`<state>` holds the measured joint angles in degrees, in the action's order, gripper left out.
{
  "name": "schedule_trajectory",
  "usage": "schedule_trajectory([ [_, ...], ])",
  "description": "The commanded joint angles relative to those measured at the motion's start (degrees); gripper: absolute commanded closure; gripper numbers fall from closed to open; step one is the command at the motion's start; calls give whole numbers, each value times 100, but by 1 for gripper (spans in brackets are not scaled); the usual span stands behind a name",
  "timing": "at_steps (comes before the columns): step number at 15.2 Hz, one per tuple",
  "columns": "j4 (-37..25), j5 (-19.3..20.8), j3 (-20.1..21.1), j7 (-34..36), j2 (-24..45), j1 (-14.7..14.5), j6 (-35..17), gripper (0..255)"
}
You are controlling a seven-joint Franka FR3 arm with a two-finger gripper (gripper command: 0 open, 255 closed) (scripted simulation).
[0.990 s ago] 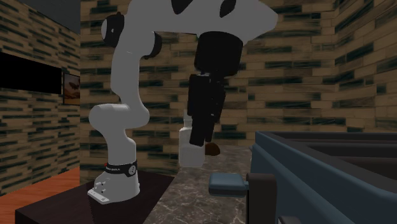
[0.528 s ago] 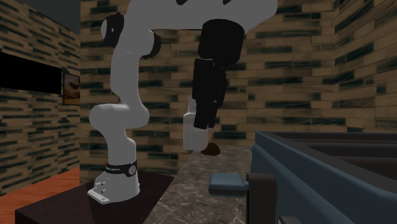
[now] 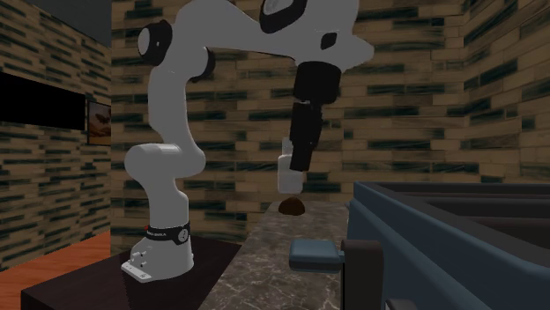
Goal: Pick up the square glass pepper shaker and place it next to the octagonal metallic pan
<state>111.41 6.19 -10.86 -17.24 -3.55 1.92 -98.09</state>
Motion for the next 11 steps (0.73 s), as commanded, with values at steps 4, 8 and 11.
schedule_trajectory([
  [4,368,-105,384,700,-347,-327,38,255],
  [8,533,-238,697,1234,-501,-581,66,255],
  [11,590,-353,936,1633,-557,-773,86,255],
])
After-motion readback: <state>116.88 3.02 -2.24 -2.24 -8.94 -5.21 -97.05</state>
